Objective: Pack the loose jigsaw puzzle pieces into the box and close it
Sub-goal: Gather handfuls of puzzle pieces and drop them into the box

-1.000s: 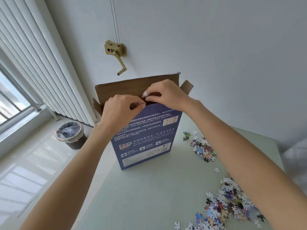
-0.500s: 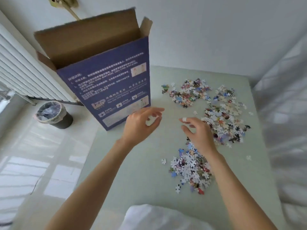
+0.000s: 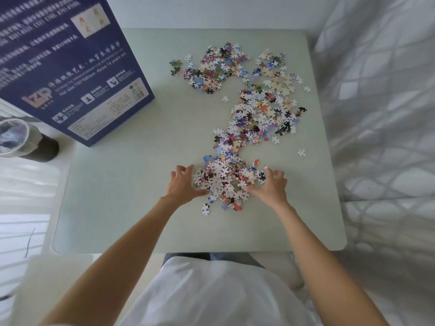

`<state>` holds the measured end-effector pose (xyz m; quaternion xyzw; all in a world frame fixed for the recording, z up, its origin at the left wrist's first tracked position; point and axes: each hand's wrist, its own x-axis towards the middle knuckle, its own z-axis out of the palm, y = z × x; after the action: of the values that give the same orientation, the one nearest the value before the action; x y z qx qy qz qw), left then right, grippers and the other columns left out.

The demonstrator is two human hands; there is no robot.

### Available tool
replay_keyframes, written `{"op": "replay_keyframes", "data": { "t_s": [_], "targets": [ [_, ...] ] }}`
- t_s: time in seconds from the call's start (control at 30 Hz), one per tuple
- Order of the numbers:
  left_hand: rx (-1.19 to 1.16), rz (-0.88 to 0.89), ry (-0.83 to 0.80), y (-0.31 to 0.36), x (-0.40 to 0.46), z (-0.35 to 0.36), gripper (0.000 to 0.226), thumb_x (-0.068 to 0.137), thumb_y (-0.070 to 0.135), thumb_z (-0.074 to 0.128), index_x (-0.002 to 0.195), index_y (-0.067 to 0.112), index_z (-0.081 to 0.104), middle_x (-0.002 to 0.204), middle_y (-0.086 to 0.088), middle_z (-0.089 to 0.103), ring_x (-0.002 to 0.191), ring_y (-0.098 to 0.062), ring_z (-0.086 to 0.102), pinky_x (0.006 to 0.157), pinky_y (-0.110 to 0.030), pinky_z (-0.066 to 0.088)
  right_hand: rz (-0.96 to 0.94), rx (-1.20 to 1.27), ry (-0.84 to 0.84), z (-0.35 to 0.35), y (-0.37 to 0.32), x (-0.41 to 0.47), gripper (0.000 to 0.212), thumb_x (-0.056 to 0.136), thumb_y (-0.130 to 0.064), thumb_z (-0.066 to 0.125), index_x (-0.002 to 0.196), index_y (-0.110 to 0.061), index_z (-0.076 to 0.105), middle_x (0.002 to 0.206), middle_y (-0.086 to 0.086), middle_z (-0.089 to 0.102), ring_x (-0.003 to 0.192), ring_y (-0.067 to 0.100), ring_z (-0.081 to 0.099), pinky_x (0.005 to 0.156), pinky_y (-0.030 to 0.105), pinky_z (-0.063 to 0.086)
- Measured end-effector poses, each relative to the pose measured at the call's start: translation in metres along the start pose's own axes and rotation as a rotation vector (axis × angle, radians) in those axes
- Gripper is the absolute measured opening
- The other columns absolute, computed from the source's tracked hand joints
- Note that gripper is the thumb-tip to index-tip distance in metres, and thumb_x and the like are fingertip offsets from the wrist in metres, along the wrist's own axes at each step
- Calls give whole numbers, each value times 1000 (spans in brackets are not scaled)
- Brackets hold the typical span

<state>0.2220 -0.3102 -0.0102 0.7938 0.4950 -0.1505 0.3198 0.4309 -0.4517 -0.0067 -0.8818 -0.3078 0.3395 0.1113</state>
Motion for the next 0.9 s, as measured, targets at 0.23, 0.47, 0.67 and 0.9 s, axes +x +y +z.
{"op": "replay_keyframes", "data": {
  "t_s": [0.23,0.47,0.67,0.9],
  "targets": [
    [-142,17,71,27,5,22,98,67,44,79,145,22,23,135,-11,30,125,-27,33,105,-39,33,-263,-130,-16,31,-37,5,94,70,-41,77,141,-13,23,133,15,29,117,28,34,87,34,43],
    [-162,43,60,41,16,23,82,70,29,80,138,22,33,126,-8,42,109,-22,50,92,-32,42,-349,-240,8,27,-41,19,80,68,-47,75,126,-10,35,121,12,47,110,26,40,89,32,41],
    [-167,75,63,39,16,15,62,75,28,76,130,24,46,115,-5,52,97,-19,56,88,-32,48,-388,-170,81,29,-40,13,50,77,-29,73,117,-13,45,117,8,51,108,23,45,78,27,42],
    [-184,106,136,33,17,4,42,82,24,71,122,16,60,109,-5,69,95,-22,64,83,-30,47,-334,18,87,23,-38,13,43,79,-24,73,113,-8,53,110,6,63,104,23,57,84,32,48]
  ]
}}
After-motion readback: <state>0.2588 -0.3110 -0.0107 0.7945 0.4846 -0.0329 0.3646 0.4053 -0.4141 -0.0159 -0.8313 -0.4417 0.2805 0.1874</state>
